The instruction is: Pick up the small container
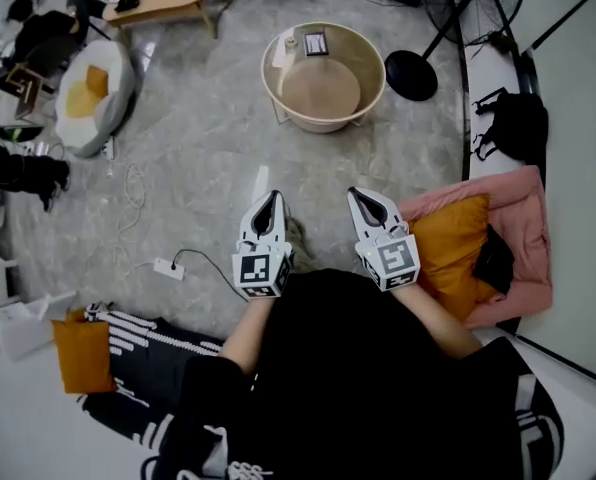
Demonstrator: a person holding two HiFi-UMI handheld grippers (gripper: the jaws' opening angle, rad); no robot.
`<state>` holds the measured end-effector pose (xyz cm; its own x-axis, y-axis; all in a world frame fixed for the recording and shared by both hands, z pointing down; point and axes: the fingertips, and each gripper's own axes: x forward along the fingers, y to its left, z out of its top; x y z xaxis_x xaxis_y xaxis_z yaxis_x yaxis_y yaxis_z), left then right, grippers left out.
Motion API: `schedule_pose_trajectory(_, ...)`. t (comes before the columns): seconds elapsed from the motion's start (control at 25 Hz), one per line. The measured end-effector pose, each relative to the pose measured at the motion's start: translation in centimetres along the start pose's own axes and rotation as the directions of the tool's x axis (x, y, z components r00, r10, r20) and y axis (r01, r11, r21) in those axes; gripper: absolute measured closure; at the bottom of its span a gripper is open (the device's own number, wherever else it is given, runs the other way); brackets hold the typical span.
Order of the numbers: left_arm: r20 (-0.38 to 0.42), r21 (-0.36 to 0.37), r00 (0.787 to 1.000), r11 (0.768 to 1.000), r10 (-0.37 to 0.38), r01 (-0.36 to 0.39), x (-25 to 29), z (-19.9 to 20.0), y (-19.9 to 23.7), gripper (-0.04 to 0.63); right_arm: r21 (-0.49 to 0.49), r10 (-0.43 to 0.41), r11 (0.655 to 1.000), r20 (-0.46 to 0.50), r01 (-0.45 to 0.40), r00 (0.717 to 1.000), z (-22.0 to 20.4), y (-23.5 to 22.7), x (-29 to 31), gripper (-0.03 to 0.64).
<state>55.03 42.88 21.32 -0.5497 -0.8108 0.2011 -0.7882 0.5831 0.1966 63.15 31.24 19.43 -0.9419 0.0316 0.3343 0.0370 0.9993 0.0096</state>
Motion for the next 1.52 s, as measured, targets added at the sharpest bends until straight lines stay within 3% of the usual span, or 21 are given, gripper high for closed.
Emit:
schedule_pose_trajectory(0.12,0.009,0.072,0.999,0.997,-0.034,0.033,3.2,1.8,2.8,0.575,0.008,0.025,1.000,-0.038,-0.025,0.999,0.5,-0.4,5.1,0.600)
schedule_pose_trajectory(0.2,0.010,0.074,0.999,0.996,-0.053,0.052,5.3,3.1,4.9,0.575,0.030,0.034,0.999,-0.080,-0.032,0.996,0.9,-0.8,8.6,0.600)
schedule_pose_trajectory(0.44,0.049,-0.071,0.998,0.996,-0.051,0.054,9.0,6.3,13.1,0.575,0.044,0.072,0.997,-0.112,-0.067,0.991,4.7,-0.6,17.5,0.600)
schedule_pose_trajectory(0.56,0.049,-0.098,0.998,0.994,-0.035,0.039,9.5,7.3,17.7,0.575,0.037,0.081,0.996,-0.115,-0.077,0.990,6.3,0.5,21.5,0.600)
schedule_pose_trajectory(0.68,0.062,-0.089,0.998,0.996,0.011,-0.005,9.3,8.2,22.0,0.575,0.011,0.065,0.998,-0.117,-0.064,0.991,7.1,1.5,25.0,0.600)
schedule_pose_trajectory(0.84,0.115,-0.010,0.993,0.999,0.041,-0.040,9.6,9.3,25.9,0.575,-0.042,0.042,0.998,-0.090,-0.046,0.995,8.8,1.9,28.3,0.600)
schedule_pose_trajectory(1.08,0.100,0.022,0.993,0.997,0.068,-0.071,11.0,8.5,28.2,0.575,-0.076,0.031,0.996,-0.097,-0.039,0.995,9.4,1.9,30.4,0.600)
schedule_pose_trajectory(1.28,0.114,-0.034,0.992,0.998,0.058,-0.054,12.0,8.7,28.0,0.575,-0.088,0.048,0.994,-0.127,-0.059,0.991,9.2,2.2,32.0,0.600)
schedule_pose_trajectory(1.52,0.067,-0.022,0.995,0.997,0.079,-0.077,14.6,8.3,28.6,0.575,-0.075,0.027,0.997,-0.108,-0.035,0.994,10.0,-0.7,34.3,0.600)
